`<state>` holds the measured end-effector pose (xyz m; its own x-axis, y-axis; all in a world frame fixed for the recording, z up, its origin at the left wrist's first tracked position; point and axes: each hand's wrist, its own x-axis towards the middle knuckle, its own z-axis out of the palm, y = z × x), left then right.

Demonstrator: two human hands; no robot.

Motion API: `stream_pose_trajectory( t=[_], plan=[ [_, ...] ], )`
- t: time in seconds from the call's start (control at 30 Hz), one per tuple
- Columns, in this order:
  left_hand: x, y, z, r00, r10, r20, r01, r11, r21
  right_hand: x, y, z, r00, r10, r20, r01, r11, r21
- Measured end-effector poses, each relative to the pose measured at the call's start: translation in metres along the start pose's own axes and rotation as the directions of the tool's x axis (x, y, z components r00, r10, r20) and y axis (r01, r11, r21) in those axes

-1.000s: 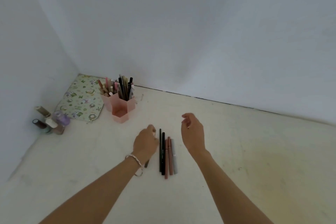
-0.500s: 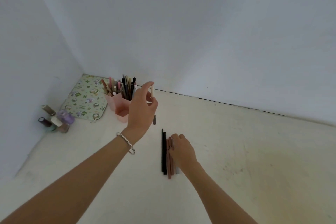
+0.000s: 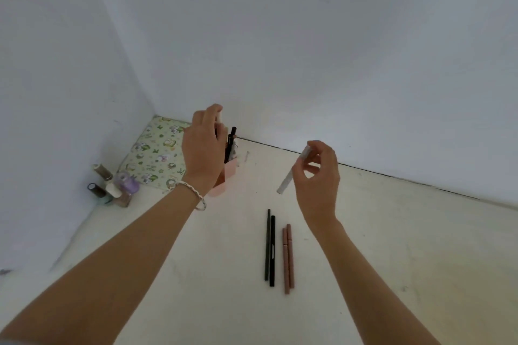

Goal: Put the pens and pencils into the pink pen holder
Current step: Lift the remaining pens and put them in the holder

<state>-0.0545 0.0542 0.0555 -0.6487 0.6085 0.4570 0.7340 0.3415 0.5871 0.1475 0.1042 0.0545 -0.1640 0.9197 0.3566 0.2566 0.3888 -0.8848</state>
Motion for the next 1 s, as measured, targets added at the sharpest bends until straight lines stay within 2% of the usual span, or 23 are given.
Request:
stream_pose_trajectory(
  t=[0.1, 0.17, 0.27, 0.37, 0.47, 0.57, 0.67, 0.73, 0.8, 0.83, 0.9, 0.97, 1.0],
  plan=[
    [0.001, -0.014, 0.008, 0.995, 0.076, 0.063, -0.089, 0.968, 0.233, 0.000, -0.004, 0.015, 1.000, 0.012, 0.000, -0.012, 0.999, 0.052],
    [0.000, -0.022, 0.011, 0.992, 0.094, 0.083, -0.115, 0.946, 0.303, 0.000, -0.007, 0.030, 1.000, 0.010, 0.005, -0.010, 0.997, 0.082],
    [0.004, -0.029, 0.003, 0.994, 0.104, -0.028, -0.095, 0.970, 0.222, 0.002, -0.015, 0.060, 0.998, -0.053, 0.030, 0.049, 0.993, 0.112],
    [0.011, -0.034, -0.012, 0.992, 0.089, -0.093, -0.078, 0.991, 0.110, 0.006, -0.021, 0.092, 0.985, -0.114, 0.130, 0.104, 0.991, 0.086],
    [0.010, -0.034, -0.024, 0.990, 0.068, -0.127, -0.068, 0.998, 0.003, 0.005, -0.014, 0.116, 0.949, -0.160, 0.273, 0.170, 0.985, -0.015],
    [-0.003, -0.028, -0.028, 0.987, 0.075, -0.145, -0.086, 0.994, -0.068, 0.000, -0.003, 0.124, 0.921, -0.165, 0.352, 0.219, 0.968, -0.120],
    [-0.025, -0.019, -0.027, 0.992, 0.059, -0.108, -0.072, 0.990, -0.119, -0.005, 0.002, 0.122, 0.876, -0.296, 0.380, 0.414, 0.867, -0.277],
    [-0.046, -0.012, -0.020, 0.999, -0.018, -0.032, 0.013, 0.985, -0.174, -0.004, 0.004, 0.116, 0.867, -0.323, 0.378, 0.450, 0.833, -0.321],
    [-0.072, -0.005, -0.008, 0.979, -0.137, 0.153, 0.166, 0.968, -0.189, 0.002, 0.005, 0.104, 0.916, -0.283, 0.284, 0.365, 0.881, -0.300],
    [-0.085, -0.002, 0.000, 0.942, -0.184, 0.281, 0.231, 0.962, -0.146, 0.006, 0.007, 0.095, 0.942, -0.256, 0.215, 0.312, 0.906, -0.287],
    [-0.111, 0.008, 0.018, 0.821, -0.241, 0.518, 0.276, 0.961, 0.010, 0.012, 0.012, 0.073, 0.972, -0.206, 0.115, 0.230, 0.937, -0.262],
    [-0.132, 0.022, 0.035, 0.687, -0.283, 0.669, 0.252, 0.957, 0.146, 0.014, 0.017, 0.049, 0.986, -0.153, 0.069, 0.165, 0.956, -0.243],
    [-0.141, 0.026, 0.041, 0.644, -0.304, 0.702, 0.235, 0.952, 0.197, 0.014, 0.020, 0.039, 0.989, -0.140, 0.057, 0.149, 0.959, -0.240]
  ],
)
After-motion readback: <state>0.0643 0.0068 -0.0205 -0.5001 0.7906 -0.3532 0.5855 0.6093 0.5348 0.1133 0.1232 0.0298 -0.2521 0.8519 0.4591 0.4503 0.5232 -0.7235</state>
